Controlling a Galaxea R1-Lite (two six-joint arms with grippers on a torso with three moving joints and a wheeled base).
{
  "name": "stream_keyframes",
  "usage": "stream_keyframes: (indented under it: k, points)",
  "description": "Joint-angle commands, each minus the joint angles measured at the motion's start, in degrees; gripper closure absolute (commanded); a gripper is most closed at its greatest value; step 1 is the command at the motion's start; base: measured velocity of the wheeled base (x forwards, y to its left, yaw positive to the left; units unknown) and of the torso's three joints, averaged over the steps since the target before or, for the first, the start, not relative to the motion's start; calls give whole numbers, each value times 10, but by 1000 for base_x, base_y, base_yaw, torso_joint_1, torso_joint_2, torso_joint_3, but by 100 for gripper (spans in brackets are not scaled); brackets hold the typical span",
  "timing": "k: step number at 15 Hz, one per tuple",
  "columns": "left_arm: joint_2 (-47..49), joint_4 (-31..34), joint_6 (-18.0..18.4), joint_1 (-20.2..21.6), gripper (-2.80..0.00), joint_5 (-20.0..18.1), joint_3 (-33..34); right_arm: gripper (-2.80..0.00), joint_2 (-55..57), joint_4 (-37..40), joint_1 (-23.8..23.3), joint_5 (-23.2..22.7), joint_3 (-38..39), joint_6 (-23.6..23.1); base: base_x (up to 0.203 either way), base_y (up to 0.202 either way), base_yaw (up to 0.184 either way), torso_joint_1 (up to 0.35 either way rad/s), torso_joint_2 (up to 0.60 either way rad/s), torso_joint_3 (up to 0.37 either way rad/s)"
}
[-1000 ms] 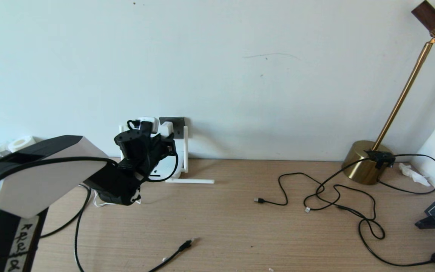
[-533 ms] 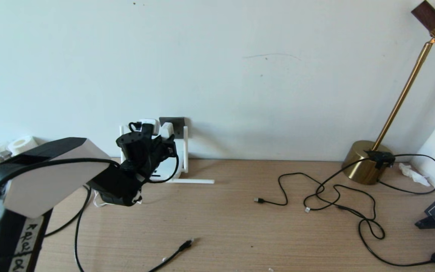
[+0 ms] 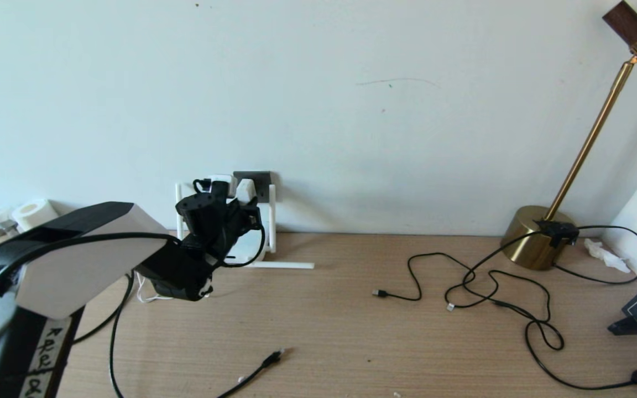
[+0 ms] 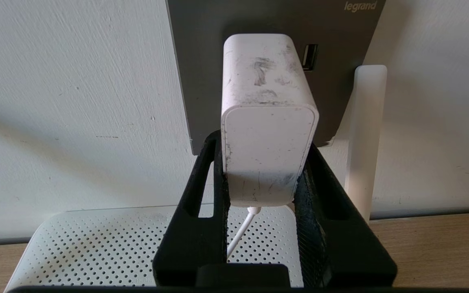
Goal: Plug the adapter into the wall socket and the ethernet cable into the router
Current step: Plug plug into socket
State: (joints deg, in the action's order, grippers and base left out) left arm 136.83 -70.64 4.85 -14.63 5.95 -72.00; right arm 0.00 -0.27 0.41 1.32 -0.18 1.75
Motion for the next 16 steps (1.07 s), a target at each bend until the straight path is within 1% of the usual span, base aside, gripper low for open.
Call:
stream_keyframes:
  k: [1,4,10,16]
  points:
    - [3,-5,1,-1,0,0,-1,0,1,0,0,0,0,0,0,0,0,0,0,0]
    - [3,-5,1,-3,0,1,-3,0,1,0,0,0,0,0,0,0,0,0,0,0]
    - [-9,-4,0,-23,0,11,-2,0,1,-1,0,0,0,0,0,0,0,0,0,0]
    - [-9,-4,-2,-26,0,19,-2,0,1,0,0,0,0,-1,0,0,0,0,0,0]
